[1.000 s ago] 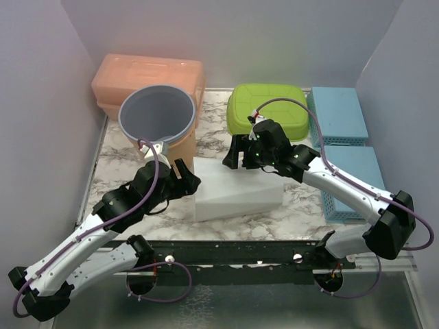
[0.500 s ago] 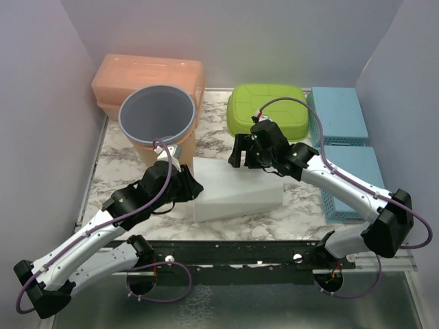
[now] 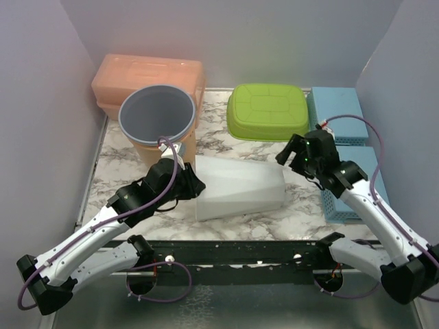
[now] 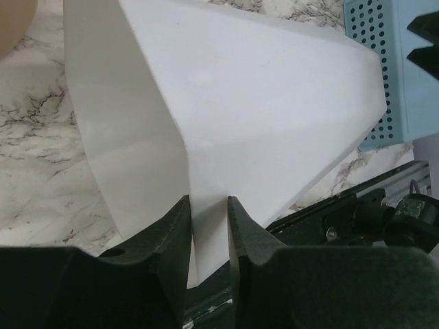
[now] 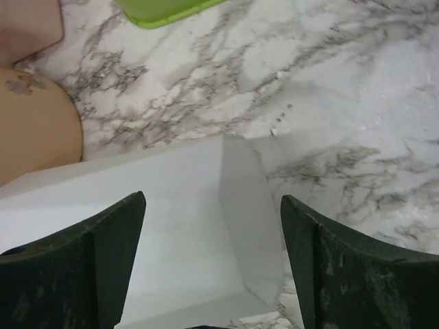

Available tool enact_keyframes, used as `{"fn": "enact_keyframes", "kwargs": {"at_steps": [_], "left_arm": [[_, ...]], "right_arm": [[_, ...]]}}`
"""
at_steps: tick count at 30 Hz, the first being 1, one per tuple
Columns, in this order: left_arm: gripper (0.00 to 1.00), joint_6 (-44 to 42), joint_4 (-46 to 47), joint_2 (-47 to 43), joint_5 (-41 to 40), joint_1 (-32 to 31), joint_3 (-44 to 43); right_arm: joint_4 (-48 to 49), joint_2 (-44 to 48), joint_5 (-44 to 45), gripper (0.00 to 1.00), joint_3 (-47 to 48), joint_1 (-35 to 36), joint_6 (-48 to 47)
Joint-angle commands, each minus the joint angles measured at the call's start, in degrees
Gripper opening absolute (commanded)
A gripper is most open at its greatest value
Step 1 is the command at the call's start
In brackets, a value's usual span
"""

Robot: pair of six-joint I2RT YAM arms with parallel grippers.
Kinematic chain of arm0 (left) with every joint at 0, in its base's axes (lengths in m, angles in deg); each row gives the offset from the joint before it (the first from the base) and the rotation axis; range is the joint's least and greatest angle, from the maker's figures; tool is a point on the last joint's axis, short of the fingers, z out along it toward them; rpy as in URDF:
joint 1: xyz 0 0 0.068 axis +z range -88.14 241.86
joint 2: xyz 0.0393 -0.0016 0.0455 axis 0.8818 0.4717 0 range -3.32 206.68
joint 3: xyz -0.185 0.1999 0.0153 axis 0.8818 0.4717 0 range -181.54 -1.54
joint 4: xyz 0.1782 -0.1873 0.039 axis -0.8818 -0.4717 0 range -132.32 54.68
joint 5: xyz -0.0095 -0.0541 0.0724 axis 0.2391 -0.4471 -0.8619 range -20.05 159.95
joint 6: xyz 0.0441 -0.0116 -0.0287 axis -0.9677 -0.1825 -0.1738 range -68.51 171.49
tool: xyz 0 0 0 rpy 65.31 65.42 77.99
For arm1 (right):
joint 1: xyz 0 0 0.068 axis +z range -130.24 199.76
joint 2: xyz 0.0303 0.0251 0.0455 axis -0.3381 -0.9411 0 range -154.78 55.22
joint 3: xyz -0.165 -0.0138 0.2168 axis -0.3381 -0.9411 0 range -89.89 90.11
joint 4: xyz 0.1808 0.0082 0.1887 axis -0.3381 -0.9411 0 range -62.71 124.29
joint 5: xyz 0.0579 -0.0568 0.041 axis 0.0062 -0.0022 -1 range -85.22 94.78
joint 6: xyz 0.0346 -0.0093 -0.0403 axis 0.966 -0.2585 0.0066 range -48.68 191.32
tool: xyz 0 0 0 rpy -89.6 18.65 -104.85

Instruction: Turn the large container upside down

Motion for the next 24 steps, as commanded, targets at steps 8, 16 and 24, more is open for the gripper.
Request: {"fn": "enact_keyframes", "kwargs": {"at_steps": [8,16,24], "left_arm": [[0.27,-0.05,-2.04,-0.61,-2.04,0.18,0.11],[0.25,0.49,-2.75,-0.57,-1.37,0.15,0.20],[0.25,0.45,-2.97,-0.67,-1.87,0.15,-0.14]], "right_arm": [[13.77,8.41,-25.16,0.82,-17.21,-5.81,12.81],[9.69,10.35,-16.37,0.65,-15.18,-5.85,13.07],[15.28,8.70,-25.16,0.57,-16.32,-5.81,9.47]]}}
